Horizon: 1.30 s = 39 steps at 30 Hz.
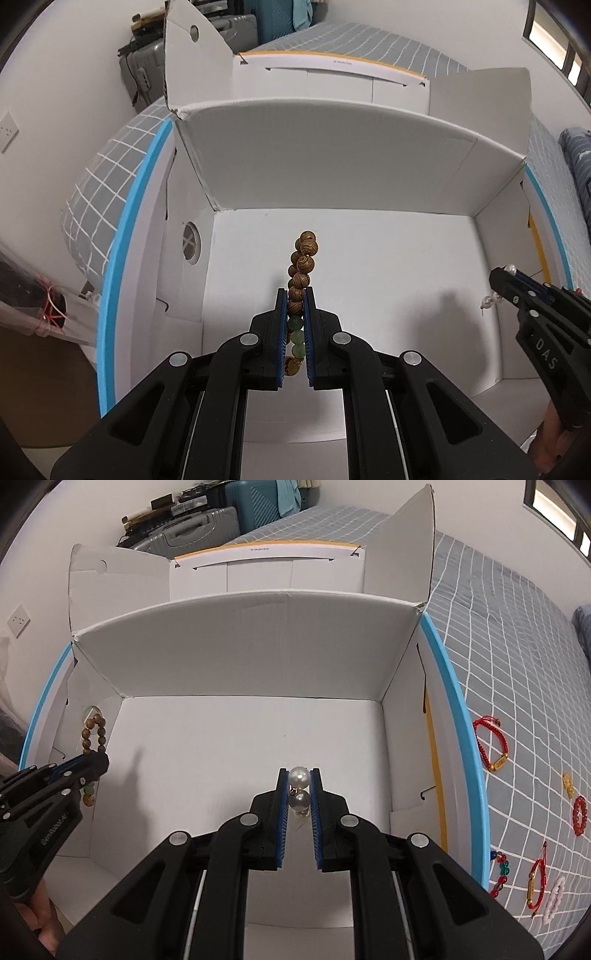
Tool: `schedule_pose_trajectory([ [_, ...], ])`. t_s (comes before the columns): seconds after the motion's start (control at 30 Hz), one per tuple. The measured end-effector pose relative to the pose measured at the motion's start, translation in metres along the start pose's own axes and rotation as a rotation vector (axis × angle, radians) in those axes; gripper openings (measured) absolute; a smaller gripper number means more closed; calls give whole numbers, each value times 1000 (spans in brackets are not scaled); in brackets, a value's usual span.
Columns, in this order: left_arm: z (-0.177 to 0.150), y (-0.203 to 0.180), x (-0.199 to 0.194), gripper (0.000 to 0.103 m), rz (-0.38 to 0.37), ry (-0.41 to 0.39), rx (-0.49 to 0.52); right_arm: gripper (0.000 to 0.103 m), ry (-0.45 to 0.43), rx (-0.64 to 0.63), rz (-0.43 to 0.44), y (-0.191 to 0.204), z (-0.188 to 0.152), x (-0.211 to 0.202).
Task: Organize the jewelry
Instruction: 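Open both tools to drop the bracelet and earring in the box, then move both tools back over the remaining bracelets on the bed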
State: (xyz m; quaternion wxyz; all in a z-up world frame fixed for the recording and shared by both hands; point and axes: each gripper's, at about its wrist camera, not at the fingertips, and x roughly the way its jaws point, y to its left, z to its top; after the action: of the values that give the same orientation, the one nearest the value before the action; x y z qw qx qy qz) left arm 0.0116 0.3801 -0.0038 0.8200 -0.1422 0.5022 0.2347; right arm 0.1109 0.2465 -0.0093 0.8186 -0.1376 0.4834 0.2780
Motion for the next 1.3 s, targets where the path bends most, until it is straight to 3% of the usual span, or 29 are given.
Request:
schedule_pose_trajectory([
  [0.33, 1, -2, 0, 12, 32, -7, 8, 12, 12, -10, -8, 2, 3, 2],
  [0.4, 1, -2, -2, 12, 32, -10, 8, 18, 7, -9, -11, 3, 3, 1],
  [0.47, 0, -1, -7, 22, 40, -25, 5, 30, -5, -3, -6, 3, 3, -2],
  [0.77, 0, 6, -38, 67, 70, -128, -31, 65, -70, 1, 6, 3, 2, -24],
  [0.9, 1, 7, -46, 75, 74, -152, -42, 78, -109, 6, 2, 1, 2, -36],
  [1.07, -1, 2, -58, 94, 72, -204, -47, 91, -146, 9, -8, -7, 0, -50],
  [1.3, -2, -18, -69, 97, 42, -236, -33, 95, -195, 27, -36, -36, -12, -77],
])
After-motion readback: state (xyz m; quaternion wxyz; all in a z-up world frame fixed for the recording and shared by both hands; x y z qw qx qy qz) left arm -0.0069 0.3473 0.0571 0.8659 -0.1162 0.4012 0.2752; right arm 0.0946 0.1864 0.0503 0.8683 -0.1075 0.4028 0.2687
